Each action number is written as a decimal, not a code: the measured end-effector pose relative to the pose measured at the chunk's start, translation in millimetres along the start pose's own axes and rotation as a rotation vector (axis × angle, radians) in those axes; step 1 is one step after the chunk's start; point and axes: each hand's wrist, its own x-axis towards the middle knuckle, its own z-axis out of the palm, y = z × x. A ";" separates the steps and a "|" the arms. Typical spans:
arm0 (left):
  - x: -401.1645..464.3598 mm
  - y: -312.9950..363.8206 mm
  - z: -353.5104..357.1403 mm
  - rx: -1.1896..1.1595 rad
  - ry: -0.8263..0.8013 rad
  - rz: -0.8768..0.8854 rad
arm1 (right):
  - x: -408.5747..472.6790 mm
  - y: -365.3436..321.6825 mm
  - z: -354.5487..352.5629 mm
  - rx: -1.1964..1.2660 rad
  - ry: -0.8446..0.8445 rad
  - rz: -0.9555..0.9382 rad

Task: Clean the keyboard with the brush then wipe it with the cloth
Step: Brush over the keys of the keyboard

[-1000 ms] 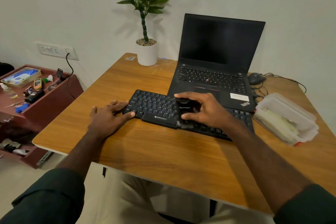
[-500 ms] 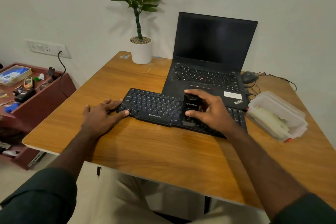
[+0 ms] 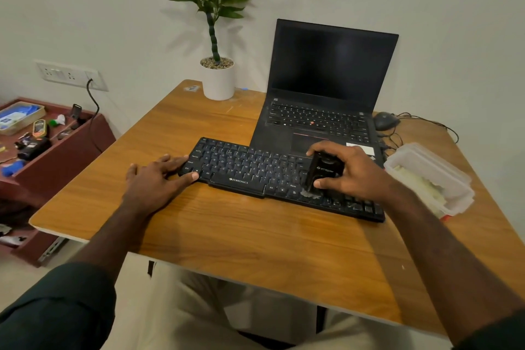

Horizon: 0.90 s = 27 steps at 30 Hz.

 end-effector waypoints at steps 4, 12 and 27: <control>0.2 0.9 -1.0 0.019 -0.011 -0.013 | 13.1 -16.1 28.6 -0.033 -0.044 -0.075; -0.6 1.6 -1.8 0.012 -0.003 -0.023 | 32.1 -28.2 59.8 0.137 0.095 -0.055; -28.8 74.2 32.0 0.052 0.221 0.255 | -28.9 -1.3 -8.3 0.247 0.530 0.155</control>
